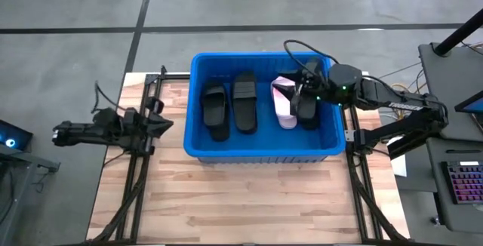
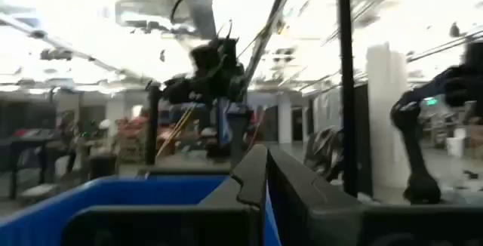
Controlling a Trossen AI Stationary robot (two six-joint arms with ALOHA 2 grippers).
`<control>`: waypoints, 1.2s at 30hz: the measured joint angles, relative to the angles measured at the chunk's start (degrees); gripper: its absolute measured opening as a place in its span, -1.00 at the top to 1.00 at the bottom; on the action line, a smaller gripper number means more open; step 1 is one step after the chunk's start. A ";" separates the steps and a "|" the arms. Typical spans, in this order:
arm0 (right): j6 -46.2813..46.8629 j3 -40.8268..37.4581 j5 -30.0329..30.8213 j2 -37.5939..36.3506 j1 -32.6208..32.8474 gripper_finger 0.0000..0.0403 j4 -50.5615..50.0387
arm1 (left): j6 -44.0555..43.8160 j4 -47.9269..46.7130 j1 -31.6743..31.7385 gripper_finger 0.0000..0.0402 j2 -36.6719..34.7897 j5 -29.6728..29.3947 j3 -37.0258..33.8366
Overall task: Pick and place slides into bin
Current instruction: Return to Home Position
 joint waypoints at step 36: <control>2.96 -57.50 -7.37 -45.68 7.38 0.93 37.15 | -3.19 -0.62 0.09 1.00 -7.56 -9.93 -8.69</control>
